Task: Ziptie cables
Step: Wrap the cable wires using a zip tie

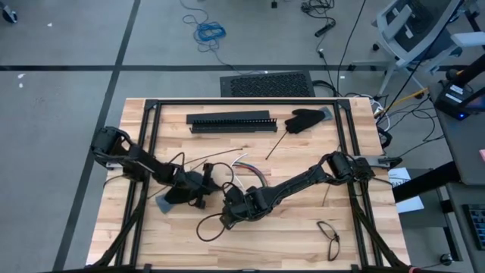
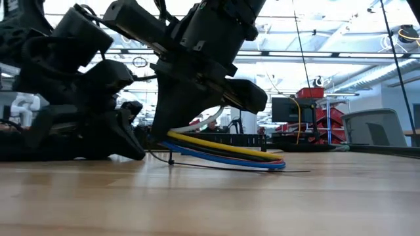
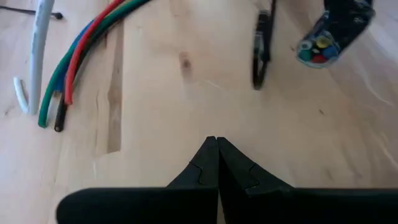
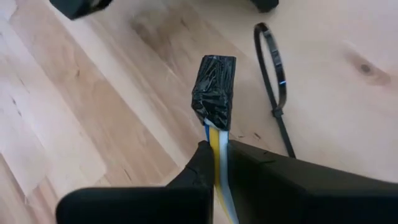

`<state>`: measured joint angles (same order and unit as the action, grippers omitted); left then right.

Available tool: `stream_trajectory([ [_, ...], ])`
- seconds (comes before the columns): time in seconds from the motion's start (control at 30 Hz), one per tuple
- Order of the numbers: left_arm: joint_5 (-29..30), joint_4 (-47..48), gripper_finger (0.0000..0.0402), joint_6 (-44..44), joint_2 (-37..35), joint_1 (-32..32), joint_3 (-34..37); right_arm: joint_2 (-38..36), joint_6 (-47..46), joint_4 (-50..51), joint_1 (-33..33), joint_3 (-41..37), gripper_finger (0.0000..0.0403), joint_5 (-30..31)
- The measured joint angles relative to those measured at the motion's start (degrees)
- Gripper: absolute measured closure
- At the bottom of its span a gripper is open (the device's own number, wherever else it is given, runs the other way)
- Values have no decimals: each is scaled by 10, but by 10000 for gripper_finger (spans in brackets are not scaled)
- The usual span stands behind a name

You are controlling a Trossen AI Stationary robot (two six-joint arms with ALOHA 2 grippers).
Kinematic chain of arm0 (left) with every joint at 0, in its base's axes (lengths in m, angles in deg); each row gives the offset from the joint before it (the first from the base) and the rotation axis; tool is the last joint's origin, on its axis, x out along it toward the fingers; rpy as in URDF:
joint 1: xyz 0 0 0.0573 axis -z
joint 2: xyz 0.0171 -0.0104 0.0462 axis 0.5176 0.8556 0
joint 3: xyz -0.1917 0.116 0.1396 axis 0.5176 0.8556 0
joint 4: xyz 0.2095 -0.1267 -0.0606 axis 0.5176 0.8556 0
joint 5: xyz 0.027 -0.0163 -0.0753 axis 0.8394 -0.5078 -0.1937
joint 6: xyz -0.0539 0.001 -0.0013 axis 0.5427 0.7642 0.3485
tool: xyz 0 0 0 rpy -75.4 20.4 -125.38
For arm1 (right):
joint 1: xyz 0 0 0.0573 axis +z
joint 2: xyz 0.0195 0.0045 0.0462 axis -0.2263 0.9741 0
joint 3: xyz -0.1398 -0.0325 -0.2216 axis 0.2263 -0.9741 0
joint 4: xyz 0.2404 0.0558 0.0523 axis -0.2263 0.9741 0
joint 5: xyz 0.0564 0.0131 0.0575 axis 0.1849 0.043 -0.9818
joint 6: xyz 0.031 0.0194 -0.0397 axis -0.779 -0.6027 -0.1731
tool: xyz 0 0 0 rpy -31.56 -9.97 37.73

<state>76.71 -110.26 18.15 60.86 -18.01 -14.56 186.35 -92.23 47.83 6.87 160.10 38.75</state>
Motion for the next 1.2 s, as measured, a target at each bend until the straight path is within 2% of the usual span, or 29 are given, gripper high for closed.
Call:
stream_trajectory([
  [0.1, -11, -15, 401, -10, 3, -31, 0, 0, -20, -1, 0, 0, 390, 4],
  [0.23, -73, -75, 401, -15, 16, -63, -2, 0, -36, -2, 1, 0, 390, 5],
  [0.5, -121, -117, 401, -12, 95, -84, -36, 0, -60, 2, 1, 0, 390, 5],
  [0.63, -129, -133, 401, -10, 126, -83, -60, 0, -64, 3, 1, 0, 390, 3],
  [0.9, -133, -129, 401, -7, 123, -86, -50, -1, -99, 57, 1, 1, 390, 3],
  [1.2, -131, -132, 401, 28, 123, -79, -48, -1, -107, 58, 0, 1, 390, 6],
])
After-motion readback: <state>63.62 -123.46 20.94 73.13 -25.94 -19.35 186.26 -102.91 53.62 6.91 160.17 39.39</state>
